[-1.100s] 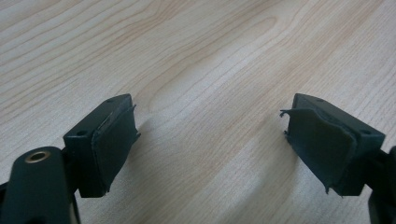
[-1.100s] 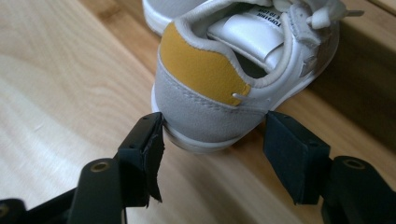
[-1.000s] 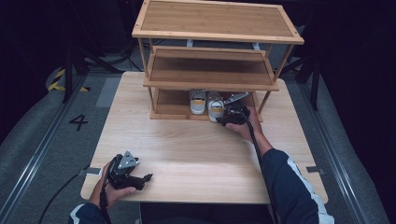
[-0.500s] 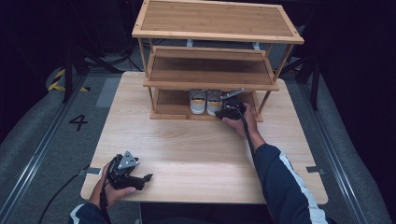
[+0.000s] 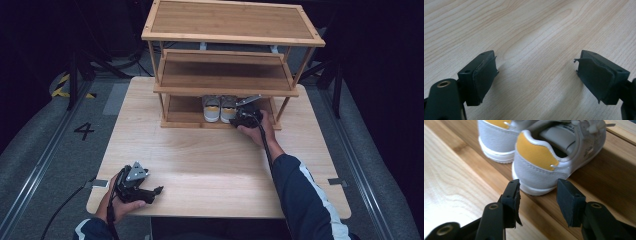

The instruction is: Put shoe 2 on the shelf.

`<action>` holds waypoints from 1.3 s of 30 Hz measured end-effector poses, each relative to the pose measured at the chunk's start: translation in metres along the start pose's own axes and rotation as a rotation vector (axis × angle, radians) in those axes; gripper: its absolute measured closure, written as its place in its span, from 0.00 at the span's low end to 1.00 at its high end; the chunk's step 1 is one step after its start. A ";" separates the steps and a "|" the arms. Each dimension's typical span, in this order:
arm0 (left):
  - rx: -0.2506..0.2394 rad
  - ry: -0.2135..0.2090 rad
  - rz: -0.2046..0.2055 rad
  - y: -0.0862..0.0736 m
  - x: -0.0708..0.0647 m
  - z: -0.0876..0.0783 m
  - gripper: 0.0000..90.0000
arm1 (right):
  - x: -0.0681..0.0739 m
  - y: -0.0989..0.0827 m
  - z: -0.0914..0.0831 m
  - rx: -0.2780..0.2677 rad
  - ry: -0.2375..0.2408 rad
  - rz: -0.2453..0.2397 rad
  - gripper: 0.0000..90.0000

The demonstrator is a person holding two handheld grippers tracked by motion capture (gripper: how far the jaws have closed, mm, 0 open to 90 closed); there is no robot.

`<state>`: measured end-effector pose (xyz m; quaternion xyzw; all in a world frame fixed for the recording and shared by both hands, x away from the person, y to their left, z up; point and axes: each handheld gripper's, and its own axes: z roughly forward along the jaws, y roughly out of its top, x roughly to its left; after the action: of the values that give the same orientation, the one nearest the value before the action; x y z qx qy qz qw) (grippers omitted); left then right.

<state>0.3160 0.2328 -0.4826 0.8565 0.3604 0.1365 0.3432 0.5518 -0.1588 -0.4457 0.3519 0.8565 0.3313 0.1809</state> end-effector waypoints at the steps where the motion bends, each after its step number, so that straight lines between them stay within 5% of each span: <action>1: 0.000 -0.002 -0.002 0.000 0.000 0.000 0.18 | 0.000 0.000 0.000 0.000 0.000 0.000 0.60; 18: -0.002 -0.006 -0.006 0.000 0.000 0.000 0.18 | 0.012 -0.010 -0.047 0.071 0.055 -0.142 0.56; 28: -0.003 -0.003 -0.009 0.000 0.000 0.001 0.18 | 0.012 -0.030 -0.073 0.080 0.086 -0.156 0.51; 39: 0.001 -0.003 -0.010 0.001 0.001 0.002 0.18 | 0.012 -0.060 -0.103 0.081 0.068 -0.195 0.49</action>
<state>0.3179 0.2317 -0.4827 0.8551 0.3643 0.1331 0.3440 0.4587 -0.2276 -0.4144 0.2627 0.9050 0.2888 0.1689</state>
